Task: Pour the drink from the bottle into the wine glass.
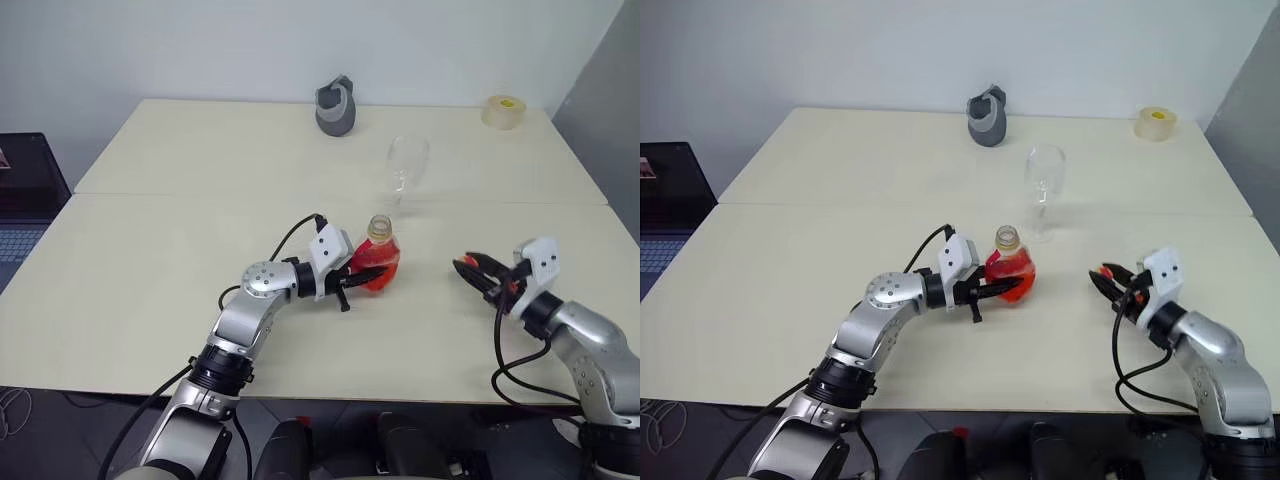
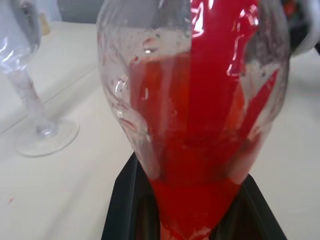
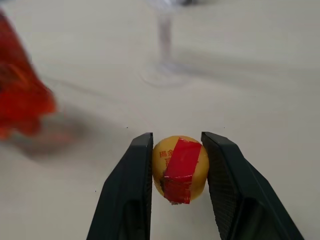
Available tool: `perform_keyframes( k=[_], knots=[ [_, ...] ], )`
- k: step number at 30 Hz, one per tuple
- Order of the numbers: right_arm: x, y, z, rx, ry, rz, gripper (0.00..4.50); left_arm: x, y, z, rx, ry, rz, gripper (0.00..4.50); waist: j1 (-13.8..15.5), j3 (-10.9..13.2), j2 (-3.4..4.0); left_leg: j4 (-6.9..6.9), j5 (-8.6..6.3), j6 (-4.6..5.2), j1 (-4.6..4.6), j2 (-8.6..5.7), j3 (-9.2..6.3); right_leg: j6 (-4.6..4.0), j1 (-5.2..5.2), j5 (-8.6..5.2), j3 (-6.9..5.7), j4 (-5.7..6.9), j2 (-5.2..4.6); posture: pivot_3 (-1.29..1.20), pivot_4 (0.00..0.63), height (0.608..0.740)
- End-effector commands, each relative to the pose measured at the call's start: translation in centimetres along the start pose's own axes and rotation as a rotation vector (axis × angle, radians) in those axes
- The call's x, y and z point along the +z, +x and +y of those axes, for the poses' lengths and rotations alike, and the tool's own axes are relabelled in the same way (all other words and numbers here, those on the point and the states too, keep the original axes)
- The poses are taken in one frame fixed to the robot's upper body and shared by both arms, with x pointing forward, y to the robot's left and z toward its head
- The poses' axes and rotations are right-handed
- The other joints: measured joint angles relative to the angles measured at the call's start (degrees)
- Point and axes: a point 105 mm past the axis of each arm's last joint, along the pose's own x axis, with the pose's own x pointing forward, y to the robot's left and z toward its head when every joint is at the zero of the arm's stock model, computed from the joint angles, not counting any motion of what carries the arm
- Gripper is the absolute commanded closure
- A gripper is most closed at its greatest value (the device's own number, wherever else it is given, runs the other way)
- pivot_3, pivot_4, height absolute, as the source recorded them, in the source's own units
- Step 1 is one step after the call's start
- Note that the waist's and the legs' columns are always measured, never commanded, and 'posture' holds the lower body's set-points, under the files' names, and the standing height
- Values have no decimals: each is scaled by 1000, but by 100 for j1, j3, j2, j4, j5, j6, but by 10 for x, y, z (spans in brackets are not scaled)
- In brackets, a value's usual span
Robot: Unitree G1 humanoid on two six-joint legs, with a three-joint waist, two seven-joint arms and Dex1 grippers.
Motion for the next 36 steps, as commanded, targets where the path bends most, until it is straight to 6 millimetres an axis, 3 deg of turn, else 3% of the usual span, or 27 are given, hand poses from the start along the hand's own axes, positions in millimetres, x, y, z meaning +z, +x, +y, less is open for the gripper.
perform_keyframes(
  k=[1, 6, 11, 15, 16, 20, 24, 29, 36],
  knots=[
    [-5, -2, -5, -34, -42, -23, 3297, 21, 3, -8, -58, 46, -61, 3834, -15, 1, 3, -1, 0, 0, 1, 1, 5, 0, 0, 0, 1, 1, 1, 0, 150, 740],
    [-36, 1, -1, -22, -26, 57, 3297, 23, 4, -7, -59, 53, -60, 3834, -21, -1, 5, -5, 0, 0, 9, 4, 24, 1, 0, -1, 4, 2, 4, 0, 150, 740],
    [-45, -7, -1, 6, -25, 98, 1629, 24, 2, 0, -10, 53, -62, 3834, -11, -1, 4, -4, 0, 0, 12, 3, 27, 1, 4, -1, 6, 1, 4, 0, 150, 740],
    [-38, -23, -11, 6, 7, 93, 177, 18, -5, 16, 98, 56, -57, 3834, 17, -2, 4, 1, 0, 0, 11, 1, 25, 1, 8, 0, 9, 0, 2, 0, 150, 740],
    [-35, -27, -13, 13, 2, 96, 0, 16, -7, 19, 124, 53, -58, 3834, 39, -2, 5, 3, 0, 0, 11, -2, 22, 1, 11, -1, 10, -1, 1, 0, 150, 740],
    [-6, -34, -11, 93, -23, 70, 0, 11, -23, 35, 234, 35, -57, 3834, 94, -1, 5, 7, 0, 0, 5, -13, 24, 5, 10, -2, 9, -5, 0, 0, 150, 740],
    [36, -20, 24, 288, -90, 14, 0, 3, -49, 67, 435, 27, -47, 3834, -11, -1, 6, 3, -1, 1, 13, 1, 28, 4, 6, -1, 10, 1, -2, 0, 150, 740],
    [76, 24, 85, 478, -201, -112, 0, -7, -96, 120, 759, -23, -76, 3834, -43, 1, 1, -4, -1, 1, 17, 7, 25, 4, 4, -1, 3, 3, 13, 0, 150, 740],
    [102, 74, 128, 532, -265, -183, 0, -17, -138, 158, 945, -43, -66, 3834, 41, 4, -5, 11, 0, -1, -12, -9, 9, 6, -7, 1, -14, -6, -16, 0, 150, 740]
  ],
)
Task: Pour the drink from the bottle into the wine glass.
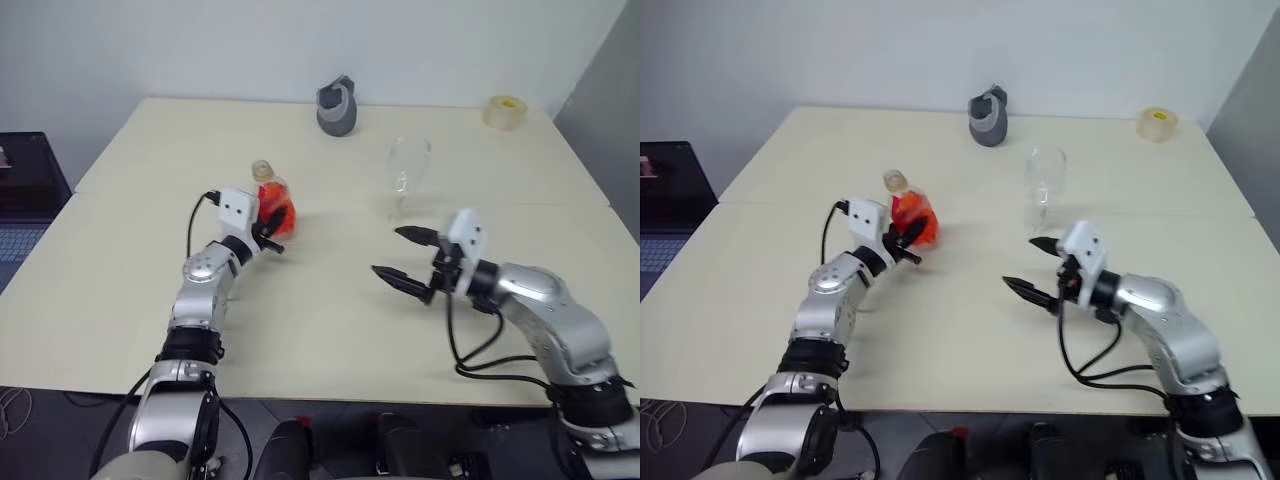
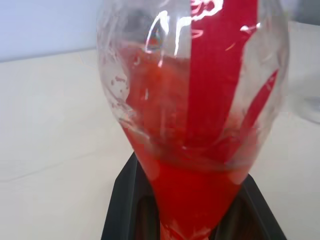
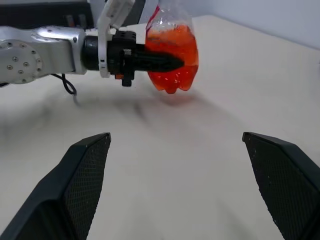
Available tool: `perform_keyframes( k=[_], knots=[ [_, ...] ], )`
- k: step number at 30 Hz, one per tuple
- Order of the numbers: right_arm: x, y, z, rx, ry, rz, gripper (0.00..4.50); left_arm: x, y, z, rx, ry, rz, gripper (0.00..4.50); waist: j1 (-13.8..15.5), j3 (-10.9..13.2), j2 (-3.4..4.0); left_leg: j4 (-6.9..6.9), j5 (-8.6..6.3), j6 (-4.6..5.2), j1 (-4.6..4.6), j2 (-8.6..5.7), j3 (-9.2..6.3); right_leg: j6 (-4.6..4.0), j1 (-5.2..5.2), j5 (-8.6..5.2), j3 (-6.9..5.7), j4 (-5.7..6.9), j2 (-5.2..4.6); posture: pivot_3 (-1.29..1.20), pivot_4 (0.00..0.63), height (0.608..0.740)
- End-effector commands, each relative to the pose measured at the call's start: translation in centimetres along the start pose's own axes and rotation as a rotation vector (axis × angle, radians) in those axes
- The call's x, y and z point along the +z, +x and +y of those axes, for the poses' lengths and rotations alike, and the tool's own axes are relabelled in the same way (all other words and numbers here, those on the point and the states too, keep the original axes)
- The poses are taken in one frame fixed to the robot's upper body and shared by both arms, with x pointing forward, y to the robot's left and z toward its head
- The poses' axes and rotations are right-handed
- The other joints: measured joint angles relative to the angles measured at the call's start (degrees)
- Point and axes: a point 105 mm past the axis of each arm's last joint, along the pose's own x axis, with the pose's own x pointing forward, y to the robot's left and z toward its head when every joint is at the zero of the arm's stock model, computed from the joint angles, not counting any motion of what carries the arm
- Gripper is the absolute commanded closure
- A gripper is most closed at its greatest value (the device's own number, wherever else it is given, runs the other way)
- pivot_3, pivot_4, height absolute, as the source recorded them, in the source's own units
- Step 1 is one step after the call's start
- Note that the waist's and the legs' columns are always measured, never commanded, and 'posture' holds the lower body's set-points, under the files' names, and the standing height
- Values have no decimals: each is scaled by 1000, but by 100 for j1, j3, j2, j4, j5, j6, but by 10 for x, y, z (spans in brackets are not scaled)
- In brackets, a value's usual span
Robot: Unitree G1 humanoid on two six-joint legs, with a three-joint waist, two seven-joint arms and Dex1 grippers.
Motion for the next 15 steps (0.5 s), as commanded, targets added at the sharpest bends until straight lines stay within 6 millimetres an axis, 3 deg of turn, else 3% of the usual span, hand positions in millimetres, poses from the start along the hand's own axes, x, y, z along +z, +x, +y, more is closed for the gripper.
perform_keyframes(
  k=[1, 6, 13, 15],
  knots=[
    [15, 23, 2, 6, -45, -32, 0, 16, 3, 25, 75, 5, -61, 3834, 15, 0, 0, 3, 0, 0, -1, -6, -9, 3, 0, 2, 0, -1, -6, 0, 150, 740],
    [28, 46, 11, 30, -62, -70, 0, 6, 4, 40, 127, -29, -25, 3834, 38, 0, -2, 9, 0, 0, -4, -9, -32, 7, 1, 4, -9, 0, -9, 0, 150, 740],
    [35, 51, 19, 58, -67, -93, 0, -12, 4, 42, 152, -38, 37, 3834, 22, -1, -1, 6, 0, 1, 0, -4, -38, 6, -1, 5, -14, 8, -6, 0, 150, 740],
    [36, 51, 21, 63, -65, -95, 0, -14, 2, 45, 174, -40, 42, 3121, 22, -1, -1, 6, 0, 1, 1, -3, -39, 6, -1, 5, -14, 10, -5, 0, 150, 740]
  ],
)
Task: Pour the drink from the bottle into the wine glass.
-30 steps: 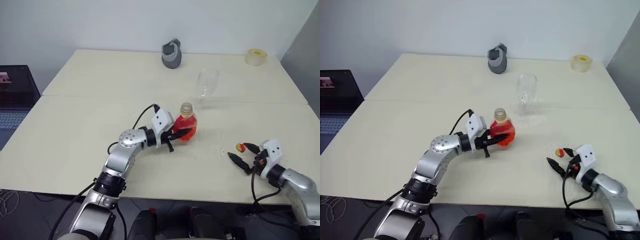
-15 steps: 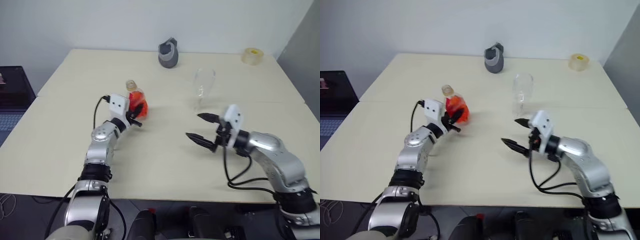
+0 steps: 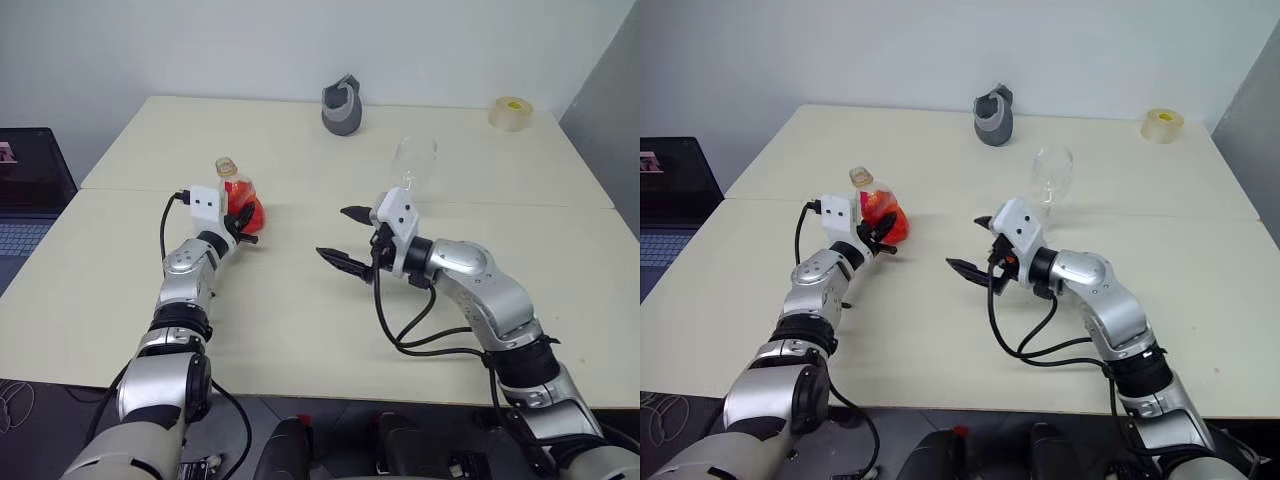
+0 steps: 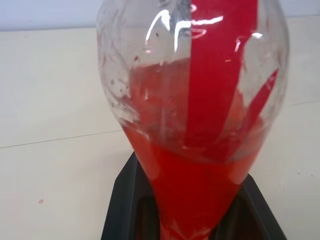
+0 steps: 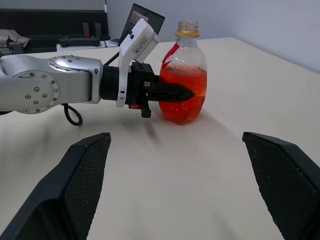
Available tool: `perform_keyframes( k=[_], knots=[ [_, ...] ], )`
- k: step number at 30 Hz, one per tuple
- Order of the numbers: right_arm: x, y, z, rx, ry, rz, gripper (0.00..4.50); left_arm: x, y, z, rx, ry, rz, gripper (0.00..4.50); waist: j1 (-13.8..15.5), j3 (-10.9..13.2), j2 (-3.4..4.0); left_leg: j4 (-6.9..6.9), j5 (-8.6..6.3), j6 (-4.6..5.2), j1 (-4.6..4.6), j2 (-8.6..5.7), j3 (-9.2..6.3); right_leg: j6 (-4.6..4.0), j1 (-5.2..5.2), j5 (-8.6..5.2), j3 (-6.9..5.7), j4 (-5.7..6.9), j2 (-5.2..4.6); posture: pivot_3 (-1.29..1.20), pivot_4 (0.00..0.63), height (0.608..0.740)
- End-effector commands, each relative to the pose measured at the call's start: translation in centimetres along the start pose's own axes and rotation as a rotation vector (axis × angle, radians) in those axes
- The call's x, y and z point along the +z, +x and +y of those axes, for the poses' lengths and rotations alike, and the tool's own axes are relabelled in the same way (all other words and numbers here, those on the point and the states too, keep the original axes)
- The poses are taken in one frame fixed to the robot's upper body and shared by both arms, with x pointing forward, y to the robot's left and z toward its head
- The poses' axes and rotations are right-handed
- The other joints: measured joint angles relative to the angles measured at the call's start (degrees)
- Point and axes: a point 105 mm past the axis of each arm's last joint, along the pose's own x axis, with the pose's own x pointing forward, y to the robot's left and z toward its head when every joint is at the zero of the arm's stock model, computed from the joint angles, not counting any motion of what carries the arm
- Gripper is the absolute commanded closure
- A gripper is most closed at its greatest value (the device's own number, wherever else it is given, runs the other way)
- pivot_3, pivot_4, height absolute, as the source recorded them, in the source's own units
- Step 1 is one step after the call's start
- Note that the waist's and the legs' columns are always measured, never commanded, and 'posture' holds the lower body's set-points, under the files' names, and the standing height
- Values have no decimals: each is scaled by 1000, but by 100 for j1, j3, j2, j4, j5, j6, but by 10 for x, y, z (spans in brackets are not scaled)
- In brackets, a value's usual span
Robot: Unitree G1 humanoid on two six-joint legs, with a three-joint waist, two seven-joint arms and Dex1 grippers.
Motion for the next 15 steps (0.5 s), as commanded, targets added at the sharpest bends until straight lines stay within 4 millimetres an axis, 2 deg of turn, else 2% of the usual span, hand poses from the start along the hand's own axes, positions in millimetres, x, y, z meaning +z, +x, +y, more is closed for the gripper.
perform_keyframes(
  k=[1, 10, 15],
  knots=[
    [17, 0, 3, 13, -38, -43, 0, 6, -1, 10, 49, 14, -18, 2891, -6, -1, 0, 0, 0, 0, 1, 0, -1, 0, 0, 0, -1, 1, 0, 0, 150, 740],
    [24, -7, 10, 36, -30, -56, 0, 2, -12, 10, 63, -6, -64, 20, -70, -1, 0, -7, 0, 0, 0, 5, -2, 0, -3, 0, 3, 0, 1, 0, 150, 740],
    [25, -19, 13, 27, -11, -50, 0, 0, -29, 9, 86, 18, -76, 20, -66, -1, -1, -6, 0, 0, -3, 5, -11, -1, -2, 0, 11, -2, 0, 0, 150, 740]
  ],
)
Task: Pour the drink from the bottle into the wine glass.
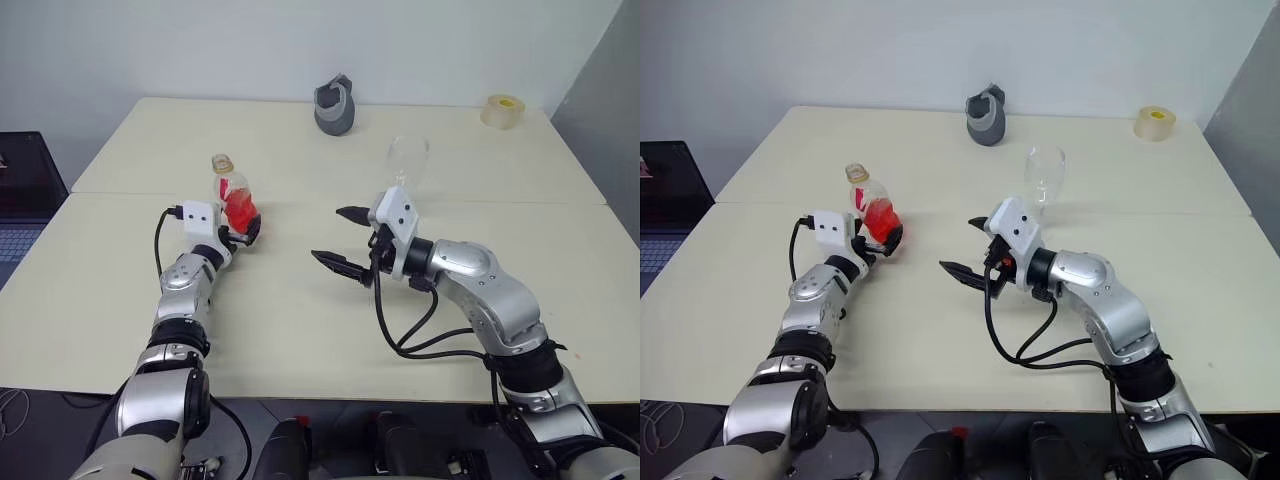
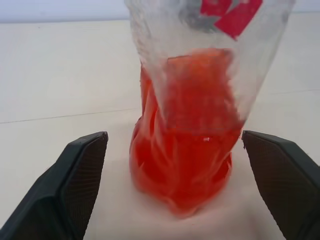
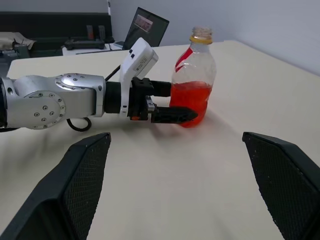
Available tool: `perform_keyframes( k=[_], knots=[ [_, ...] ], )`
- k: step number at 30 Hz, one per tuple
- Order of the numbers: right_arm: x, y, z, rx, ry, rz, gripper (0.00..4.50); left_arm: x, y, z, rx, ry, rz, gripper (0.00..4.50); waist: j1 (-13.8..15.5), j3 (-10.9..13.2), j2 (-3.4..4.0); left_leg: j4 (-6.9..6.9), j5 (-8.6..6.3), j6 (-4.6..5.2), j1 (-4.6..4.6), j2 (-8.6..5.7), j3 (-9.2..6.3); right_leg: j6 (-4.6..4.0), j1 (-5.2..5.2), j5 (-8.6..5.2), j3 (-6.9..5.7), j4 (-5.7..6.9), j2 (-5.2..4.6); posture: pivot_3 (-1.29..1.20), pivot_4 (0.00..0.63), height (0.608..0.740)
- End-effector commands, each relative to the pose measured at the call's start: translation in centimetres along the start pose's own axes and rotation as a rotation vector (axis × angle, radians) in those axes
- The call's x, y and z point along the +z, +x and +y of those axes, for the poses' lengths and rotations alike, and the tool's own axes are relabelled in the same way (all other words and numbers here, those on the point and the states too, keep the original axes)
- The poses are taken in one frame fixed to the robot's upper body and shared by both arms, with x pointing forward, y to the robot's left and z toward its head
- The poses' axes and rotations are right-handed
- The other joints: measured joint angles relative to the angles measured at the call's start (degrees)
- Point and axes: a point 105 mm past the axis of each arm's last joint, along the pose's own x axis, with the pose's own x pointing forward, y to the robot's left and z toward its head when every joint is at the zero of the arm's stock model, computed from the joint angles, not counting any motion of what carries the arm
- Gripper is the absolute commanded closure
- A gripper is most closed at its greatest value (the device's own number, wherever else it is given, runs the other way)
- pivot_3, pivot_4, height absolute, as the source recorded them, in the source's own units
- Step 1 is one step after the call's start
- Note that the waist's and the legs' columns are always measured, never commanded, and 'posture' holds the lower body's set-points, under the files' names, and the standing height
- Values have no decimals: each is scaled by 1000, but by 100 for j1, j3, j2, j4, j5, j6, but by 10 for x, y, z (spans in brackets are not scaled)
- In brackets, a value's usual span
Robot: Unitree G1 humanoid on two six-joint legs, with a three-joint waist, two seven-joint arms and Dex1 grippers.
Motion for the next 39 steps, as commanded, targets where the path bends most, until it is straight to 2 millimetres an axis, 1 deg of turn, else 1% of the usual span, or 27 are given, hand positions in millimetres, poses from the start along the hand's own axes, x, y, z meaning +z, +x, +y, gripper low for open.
perform_keyframes(
  k=[1, 4, 6, 8, 9, 11, 13, 15, 19, 22, 28, 31, 33, 34, 39],
  knots=[
    [13, -14, 0, -22, -11, -38, 0, 15, -10, 4, 37, 39, -49, 20, 1, -1, -1, 0, 0, 0, 0, 0, 0, 0, 0, 0, 1, 0, 0, 0, 150, 740],
    [9, -24, -3, -64, 15, -25, 0, 13, -24, 6, 61, 57, -32, 20, 3, -1, -2, 0, 0, 0, 0, 1, -2, 0, 2, 0, 3, 0, -1, 0, 150, 740],
    [-7, -42, -16, -185, 59, 17, 0, 11, -44, 7, 65, 59, -14, 20, 2, -3, -3, -1, 0, 0, 1, 3, -5, 0, 2, 0, 1, 0, -1, 0, 150, 740],
    [-22, -55, -23, -282, 91, 51, 0, 12, -61, -1, 32, 57, 6, 20, 3, -6, -5, -8, -1, -1, 1, 7, -4, -1, 6, -1, 5, -7, -1, 0, 150, 740],
    [-28, -59, -25, -317, 99, 66, 0, 11, -66, -7, 6, 43, 18, 20, 4, -6, -5, -8, 0, -1, 1, 6, -2, -1, 6, -1, 7, -8, -2, 0, 150, 740],
    [-40, -64, -34, -421, 109, 80, 0, 12, -75, -29, -124, 104, 46, 20, 5, -6, -5, -6, 0, -1, 3, 6, -1, -1, 6, -1, 8, -2, -2, 0, 150, 740],
    [-54, -70, -51, -563, 86, 110, 0, 17, -78, -46, -212, 97, 57, 20, 3, -6, -4, -7, 0, -1, 11, 6, -3, -4, 8, 0, 4, 3, 2, 0, 150, 740],
    [-62, -71, -67, -674, 83, 99, 0, 28, -77, -63, -314, 98, 44, 20, 11, -6, -5, -8, 1, -2, 13, 5, -3, -4, 11, 1, 2, 3, 6, 0, 150, 740],
    [-73, -62, -90, -789, 108, 64, 0, 48, -74, -91, -500, 74, 36, 20, -2, -6, -4, -10, 1, -2, 13, 4, 9, -5, 9, 1, 9, 1, 8, 0, 150, 740],
    [-78, -53, -101, -807, 123, 41, 0, 55, -76, -100, -586, 92, 45, 20, -14, -6, -4, -14, 1, -2, 12, 6, 15, -6, 6, 0, 12, -1, 9, 0, 150, 740],
    [-88, -31, -118, -820, 158, 4, 0, 60, -74, -103, -649, 145, 54, 20, -22, -5, -3, -18, 0, -2, 20, 11, 35, -8, 5, 0, 15, 0, 14, 0, 150, 740],
    [-88, -19, -122, -808, 170, -29, 0, 58, -77, -105, -685, 144, 69, 20, -23, -4, -2, -17, 1, -2, 19, 12, 43, -10, 4, -1, 17, 1, 14, 0, 150, 740],
    [-88, -14, -124, -802, 169, -40, 0, 57, -80, -106, -711, 146, 79, 20, -23, -4, -1, -17, 0, -2, 18, 12, 44, -10, 4, -1, 18, 0, 14, 0, 150, 740],
    [-89, -11, -128, -820, 173, -41, 0, 57, -80, -105, -715, 149, 83, 20, -24, -4, -1, -17, 0, -2, 18, 11, 44, -10, 4, -1, 18, -1, 14, 0, 150, 740],
    [-91, -6, -141, -886, 189, -55, 0, 58, -79, -102, -714, 158, 86, 20, -30, -3, 0, -17, 1, -2, 18, 12, 44, -11, 3, 0, 20, 1, 13, 0, 150, 740]
  ],
)
